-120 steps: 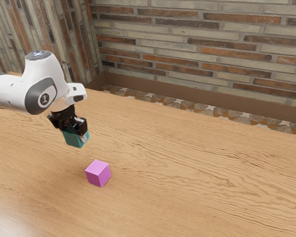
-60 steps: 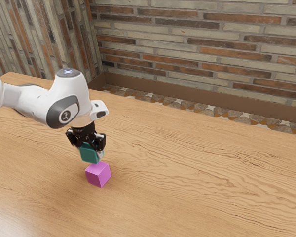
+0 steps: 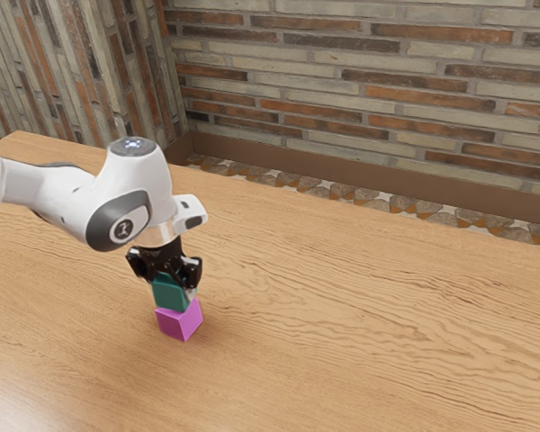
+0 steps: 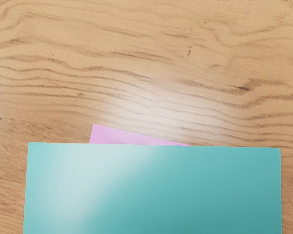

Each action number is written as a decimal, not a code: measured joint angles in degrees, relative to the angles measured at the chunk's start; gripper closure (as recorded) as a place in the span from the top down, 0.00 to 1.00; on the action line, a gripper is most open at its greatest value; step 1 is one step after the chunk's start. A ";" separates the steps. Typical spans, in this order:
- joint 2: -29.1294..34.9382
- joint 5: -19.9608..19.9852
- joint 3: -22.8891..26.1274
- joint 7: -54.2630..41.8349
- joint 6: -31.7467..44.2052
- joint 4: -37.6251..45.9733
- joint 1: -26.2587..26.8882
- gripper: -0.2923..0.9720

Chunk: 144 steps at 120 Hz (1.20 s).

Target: Pick up the blue block with one arm, and put the blue block on the pink block with one arm

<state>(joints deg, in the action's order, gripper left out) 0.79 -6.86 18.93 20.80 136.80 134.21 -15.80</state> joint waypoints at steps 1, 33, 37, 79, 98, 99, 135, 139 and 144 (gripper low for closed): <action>0.02 0.11 0.01 0.00 0.02 0.00 0.03 0.57; 10.47 -0.63 -0.17 0.20 -0.97 -0.09 -2.25 0.70; 12.65 -1.04 -0.37 0.22 -1.76 -0.76 -2.42 0.71; 13.72 2.06 -2.05 -2.57 -23.80 -24.61 -2.24 0.76; 13.64 4.52 -4.32 -5.68 -30.94 -24.01 -1.94 0.76; 13.65 4.62 -4.37 -5.84 -31.22 -23.98 -1.85 0.76; 13.60 5.86 -4.43 -10.43 -36.26 -22.52 -1.24 0.77; 13.60 5.89 -4.43 -10.82 -36.48 -22.39 -1.24 0.77; 13.60 5.91 -4.43 -11.27 -36.72 -22.30 -1.24 0.77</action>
<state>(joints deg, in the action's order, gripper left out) 14.39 -0.94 14.50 9.53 100.09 111.91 -17.04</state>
